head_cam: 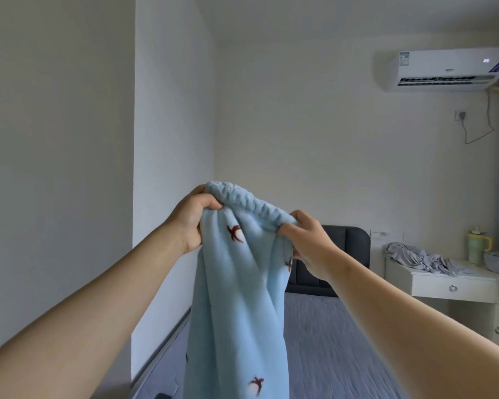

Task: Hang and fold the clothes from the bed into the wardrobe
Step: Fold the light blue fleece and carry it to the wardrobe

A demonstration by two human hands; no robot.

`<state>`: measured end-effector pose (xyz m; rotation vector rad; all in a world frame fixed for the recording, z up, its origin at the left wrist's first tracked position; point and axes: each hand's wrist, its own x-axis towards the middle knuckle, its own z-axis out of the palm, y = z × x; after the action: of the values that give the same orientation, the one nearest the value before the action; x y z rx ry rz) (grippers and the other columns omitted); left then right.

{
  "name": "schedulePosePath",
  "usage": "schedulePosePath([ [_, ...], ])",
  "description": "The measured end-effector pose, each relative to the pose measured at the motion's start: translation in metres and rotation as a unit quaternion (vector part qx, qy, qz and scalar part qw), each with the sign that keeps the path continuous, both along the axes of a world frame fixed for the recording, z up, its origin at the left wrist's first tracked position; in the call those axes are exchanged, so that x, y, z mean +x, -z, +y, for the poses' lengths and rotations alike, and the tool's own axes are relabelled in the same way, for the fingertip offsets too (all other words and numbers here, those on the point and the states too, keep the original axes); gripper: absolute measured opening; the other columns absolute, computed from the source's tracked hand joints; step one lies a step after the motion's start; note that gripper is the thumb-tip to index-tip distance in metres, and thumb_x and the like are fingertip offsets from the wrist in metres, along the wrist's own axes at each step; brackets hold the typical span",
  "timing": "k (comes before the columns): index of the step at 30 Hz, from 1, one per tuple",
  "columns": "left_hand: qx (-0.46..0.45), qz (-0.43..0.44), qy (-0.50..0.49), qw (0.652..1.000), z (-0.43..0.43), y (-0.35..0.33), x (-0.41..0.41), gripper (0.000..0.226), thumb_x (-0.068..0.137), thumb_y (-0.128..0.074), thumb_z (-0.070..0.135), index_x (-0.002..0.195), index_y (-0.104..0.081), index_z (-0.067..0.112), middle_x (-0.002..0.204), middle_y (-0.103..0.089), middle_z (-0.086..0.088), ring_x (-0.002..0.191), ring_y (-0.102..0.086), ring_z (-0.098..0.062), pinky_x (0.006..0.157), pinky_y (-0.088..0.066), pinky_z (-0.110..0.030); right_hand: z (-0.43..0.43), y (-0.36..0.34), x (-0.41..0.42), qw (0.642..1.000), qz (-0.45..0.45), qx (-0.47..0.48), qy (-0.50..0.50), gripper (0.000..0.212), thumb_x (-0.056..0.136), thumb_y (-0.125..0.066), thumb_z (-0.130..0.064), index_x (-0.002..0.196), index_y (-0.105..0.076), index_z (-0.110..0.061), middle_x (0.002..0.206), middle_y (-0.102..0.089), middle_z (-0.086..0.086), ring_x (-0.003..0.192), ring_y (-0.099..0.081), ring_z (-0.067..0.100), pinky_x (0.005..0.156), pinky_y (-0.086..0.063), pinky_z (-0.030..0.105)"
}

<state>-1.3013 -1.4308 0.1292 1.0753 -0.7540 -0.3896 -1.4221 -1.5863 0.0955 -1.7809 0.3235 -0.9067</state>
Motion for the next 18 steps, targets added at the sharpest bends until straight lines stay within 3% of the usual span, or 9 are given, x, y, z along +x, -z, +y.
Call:
schedulePosePath([
  [3,0.028,-0.028,-0.014,0.999,0.014,-0.001,0.017,0.033,0.079,-0.036,-0.006,0.070,-0.054,0.020,0.058,-0.063,0.001,0.054,-0.059,-0.014,0.057,-0.047,-0.023,0.010,-0.012,-0.002,0.998,-0.053,0.012,-0.023,0.011,0.067,-0.059,-0.020,0.065,-0.048,-0.018,0.069,-0.047,0.007,0.068,-0.046,0.020,0.054,-0.032,0.027],
  [6,0.040,-0.023,-0.014,0.999,0.024,-0.002,0.028,0.034,0.078,-0.035,-0.004,0.068,-0.057,0.020,0.057,-0.064,0.001,0.053,-0.061,-0.015,0.057,-0.047,-0.024,0.022,-0.017,0.002,0.995,-0.066,-0.053,-0.054,0.016,0.075,-0.066,-0.019,0.070,-0.052,-0.026,0.071,-0.051,0.001,0.062,-0.049,0.016,0.051,-0.040,0.022],
  [9,0.039,-0.001,-0.022,0.999,0.032,-0.004,0.035,0.029,0.078,-0.038,0.000,0.070,-0.059,0.019,0.058,-0.066,-0.001,0.053,-0.063,-0.017,0.059,-0.048,-0.026,0.035,-0.017,0.011,0.985,-0.018,-0.141,-0.101,0.023,0.079,-0.072,-0.018,0.085,-0.059,-0.037,0.093,-0.057,0.000,0.074,-0.059,0.009,0.063,-0.052,0.020],
  [12,0.038,0.000,-0.008,0.999,0.039,-0.005,0.042,0.028,0.078,-0.037,0.001,0.074,-0.060,0.018,0.059,-0.066,-0.001,0.052,-0.064,-0.016,0.055,-0.050,-0.024,0.041,-0.015,0.016,0.982,0.049,-0.142,-0.116,0.021,0.074,-0.077,-0.021,0.085,-0.061,-0.027,0.095,-0.058,-0.004,0.074,-0.062,0.003,0.056,-0.050,0.014],
  [16,0.039,-0.034,0.026,0.998,0.045,-0.003,0.050,0.033,0.079,-0.035,-0.005,0.077,-0.058,0.018,0.060,-0.066,0.001,0.053,-0.064,-0.014,0.050,-0.052,-0.020,0.041,-0.002,0.018,0.964,0.204,-0.137,-0.100,0.020,0.072,-0.078,-0.033,0.085,-0.064,-0.031,0.092,-0.068,-0.007,0.086,-0.065,0.008,0.074,-0.055,0.029],
  [18,0.059,-0.091,0.031,0.994,0.049,-0.001,0.056,0.041,0.078,-0.033,-0.011,0.082,-0.057,0.022,0.064,-0.065,0.005,0.060,-0.062,-0.012,0.056,-0.050,-0.020,0.043,-0.001,0.019,0.973,0.183,-0.118,-0.074,0.017,0.071,-0.079,-0.022,0.080,-0.065,-0.023,0.085,-0.069,0.000,0.074,-0.069,0.011,0.068,-0.060,0.034],
])
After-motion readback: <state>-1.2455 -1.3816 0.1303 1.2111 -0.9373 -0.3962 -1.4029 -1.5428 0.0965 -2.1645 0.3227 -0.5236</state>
